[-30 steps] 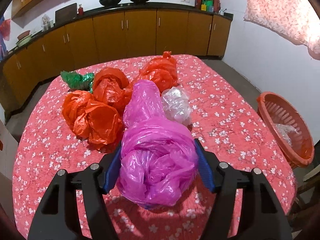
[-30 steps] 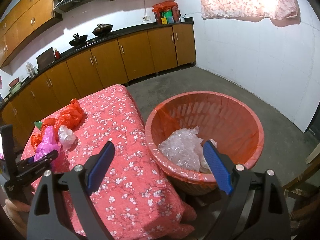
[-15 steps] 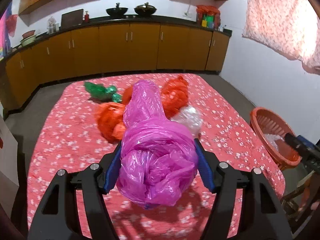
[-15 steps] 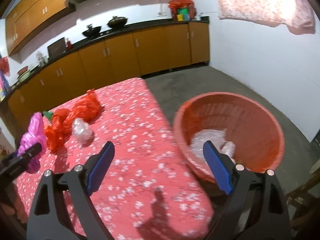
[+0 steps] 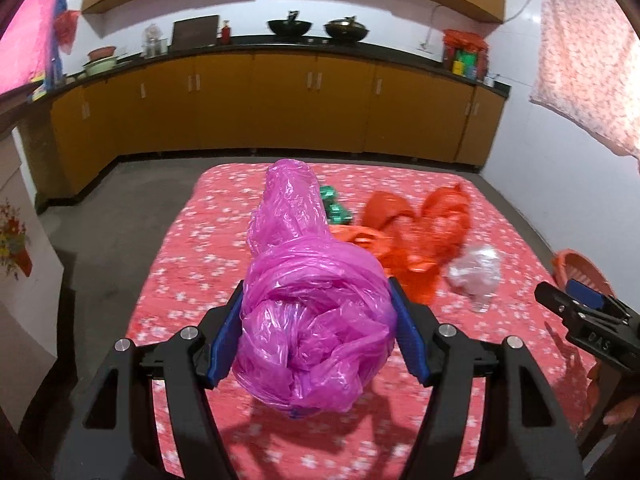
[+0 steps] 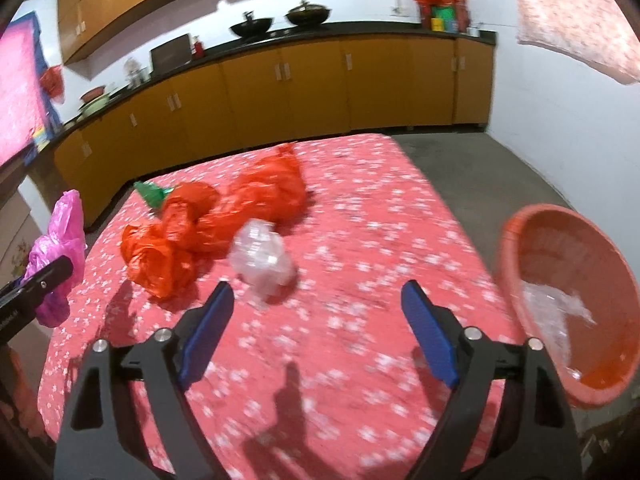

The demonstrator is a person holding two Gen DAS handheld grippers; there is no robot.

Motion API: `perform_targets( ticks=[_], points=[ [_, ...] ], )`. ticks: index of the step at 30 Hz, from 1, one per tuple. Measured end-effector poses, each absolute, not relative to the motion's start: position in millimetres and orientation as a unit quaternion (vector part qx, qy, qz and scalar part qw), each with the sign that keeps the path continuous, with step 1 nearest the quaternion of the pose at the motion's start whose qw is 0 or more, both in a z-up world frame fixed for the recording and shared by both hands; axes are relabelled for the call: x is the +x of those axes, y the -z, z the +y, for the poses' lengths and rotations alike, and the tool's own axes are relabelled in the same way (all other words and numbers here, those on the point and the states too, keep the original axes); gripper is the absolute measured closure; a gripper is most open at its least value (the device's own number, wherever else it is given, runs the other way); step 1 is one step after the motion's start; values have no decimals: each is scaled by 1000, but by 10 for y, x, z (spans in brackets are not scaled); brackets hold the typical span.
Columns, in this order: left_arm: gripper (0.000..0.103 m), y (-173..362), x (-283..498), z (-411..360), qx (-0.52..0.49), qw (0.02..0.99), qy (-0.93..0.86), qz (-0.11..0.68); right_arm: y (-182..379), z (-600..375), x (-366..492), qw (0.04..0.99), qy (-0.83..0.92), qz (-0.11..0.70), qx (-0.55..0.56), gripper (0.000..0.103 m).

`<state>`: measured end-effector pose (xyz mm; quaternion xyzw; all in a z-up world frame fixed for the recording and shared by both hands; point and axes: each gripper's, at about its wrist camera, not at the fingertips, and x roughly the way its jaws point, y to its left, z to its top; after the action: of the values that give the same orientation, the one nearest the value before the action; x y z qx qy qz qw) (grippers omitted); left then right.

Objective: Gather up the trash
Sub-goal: 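Grasp the clear plastic bag with the right tool while the left tool holds the pink bag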

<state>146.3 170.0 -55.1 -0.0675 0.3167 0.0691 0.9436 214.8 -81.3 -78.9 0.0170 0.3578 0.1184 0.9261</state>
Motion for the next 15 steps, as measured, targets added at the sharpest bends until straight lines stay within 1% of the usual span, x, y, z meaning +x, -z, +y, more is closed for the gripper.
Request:
perform_targets(
  ticks=[10,15],
  points=[
    [36,679,1542,2033,-86,935,-104,327,1021,-331,2642,912,-138,386,5,23],
    [36,686,1555,2063,-88,935,-106,327,1164,-237,2851,903,-138,408,-4,32]
  ],
)
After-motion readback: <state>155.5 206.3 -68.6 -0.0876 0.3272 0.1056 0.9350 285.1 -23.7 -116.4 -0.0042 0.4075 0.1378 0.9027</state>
